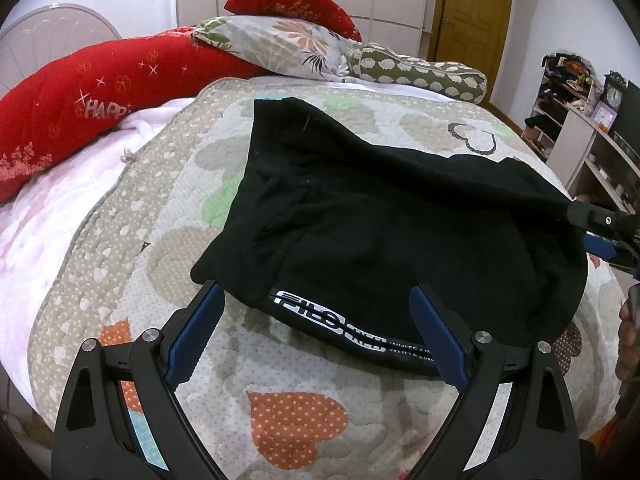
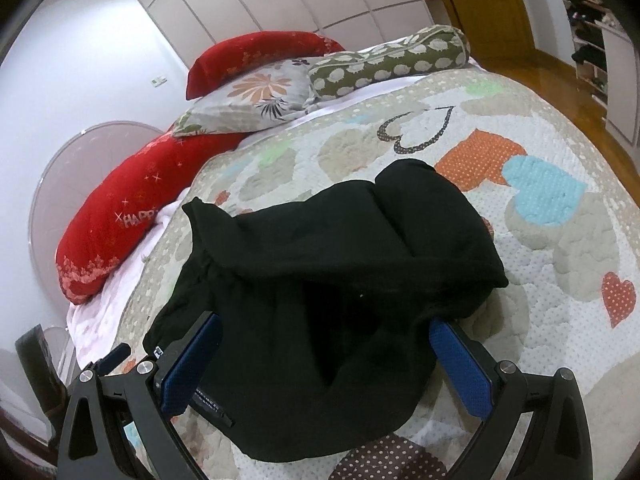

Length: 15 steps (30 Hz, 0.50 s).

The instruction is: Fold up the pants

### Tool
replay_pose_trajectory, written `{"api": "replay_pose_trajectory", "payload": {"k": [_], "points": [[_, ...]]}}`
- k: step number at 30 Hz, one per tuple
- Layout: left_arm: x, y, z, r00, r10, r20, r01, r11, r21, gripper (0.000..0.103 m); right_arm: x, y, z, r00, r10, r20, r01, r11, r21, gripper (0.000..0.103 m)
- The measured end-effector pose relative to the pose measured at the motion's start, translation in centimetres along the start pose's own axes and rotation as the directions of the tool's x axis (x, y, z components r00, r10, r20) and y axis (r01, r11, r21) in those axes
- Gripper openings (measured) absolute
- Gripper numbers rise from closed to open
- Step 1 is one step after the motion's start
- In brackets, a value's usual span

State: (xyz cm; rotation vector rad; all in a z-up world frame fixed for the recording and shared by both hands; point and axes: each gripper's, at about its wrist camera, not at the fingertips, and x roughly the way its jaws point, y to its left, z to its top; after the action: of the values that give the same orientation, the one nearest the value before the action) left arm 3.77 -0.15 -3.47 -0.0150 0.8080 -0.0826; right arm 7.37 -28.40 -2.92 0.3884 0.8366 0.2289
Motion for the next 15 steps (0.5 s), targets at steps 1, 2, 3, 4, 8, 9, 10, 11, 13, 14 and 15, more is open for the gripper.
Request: {"api": "replay_pose_trajectory", "payload": {"k": [1, 2, 3, 4, 8, 9, 10, 11, 13, 14, 15], "points": [[0.0, 0.0, 0.0, 1.000, 0.000, -0.001, 0.000, 1.000, 0.000, 0.094, 0.1, -0.2, 0.0, 1.000, 0.002, 0.000, -0.002, 1.000, 0.004, 0.103], [0.1, 0.0, 0.0, 1.000, 0.001, -0.001, -0.001, 1.000, 0.000, 0.094, 0.2, -0.3, 0.1, 1.000, 0.005, -0.002, -0.005, 1.000, 0.012, 0.103], [0.2, 0.0, 0.0, 1.000, 0.000, -0.002, 0.000, 1.000, 0.000, 0.094, 0.4, -0.5, 0.3, 1.000, 0.008, -0.004, -0.008, 1.000, 0.023, 0.103], [0.2, 0.0, 0.0, 1.000, 0.000, -0.003, 0.000, 1.000, -0.001, 0.094, 0.6, -0.7, 0.4, 1.000, 0.013, -0.004, -0.013, 0.999, 0.033, 0.103], [0.6, 0.1, 0.0, 1.000, 0.001, -0.007, -0.001, 1.000, -0.004, 0.094, 1.8, -2.3, 1.3, 0.999, 0.047, -0.018, -0.045, 0.991, 0.130, 0.103], [0.7, 0.2, -0.1, 1.000, 0.001, -0.010, -0.001, 1.000, -0.006, 0.094, 2.2, -2.8, 1.6, 0.998, 0.061, -0.017, -0.057, 0.985, 0.161, 0.103], [0.9, 0.3, -0.1, 1.000, 0.000, -0.013, 0.000, 1.000, -0.010, 0.094, 2.6, -3.3, 1.8, 0.997, 0.073, -0.014, -0.069, 0.980, 0.189, 0.103], [1.1, 0.3, -0.1, 1.000, -0.001, -0.017, 0.001, 1.000, -0.013, 0.094, 3.2, -4.0, 2.2, 0.997, 0.079, -0.017, -0.073, 0.970, 0.232, 0.103], [1.5, 0.5, -0.3, 1.000, -0.005, -0.024, 0.004, 1.000, -0.019, 0.094, 4.1, -5.0, 3.0, 0.993, 0.121, -0.017, -0.111, 0.949, 0.294, 0.098], [1.7, 0.6, -0.4, 1.000, -0.006, -0.029, 0.005, 1.000, -0.021, 0.094, 4.5, -5.6, 3.5, 0.987, 0.159, 0.010, -0.154, 0.937, 0.315, 0.085], [2.0, 0.6, -0.5, 0.999, -0.006, -0.035, 0.006, 1.000, -0.022, 0.094, 4.7, -5.9, 3.9, 0.985, 0.169, 0.033, -0.171, 0.932, 0.320, 0.064]]}}
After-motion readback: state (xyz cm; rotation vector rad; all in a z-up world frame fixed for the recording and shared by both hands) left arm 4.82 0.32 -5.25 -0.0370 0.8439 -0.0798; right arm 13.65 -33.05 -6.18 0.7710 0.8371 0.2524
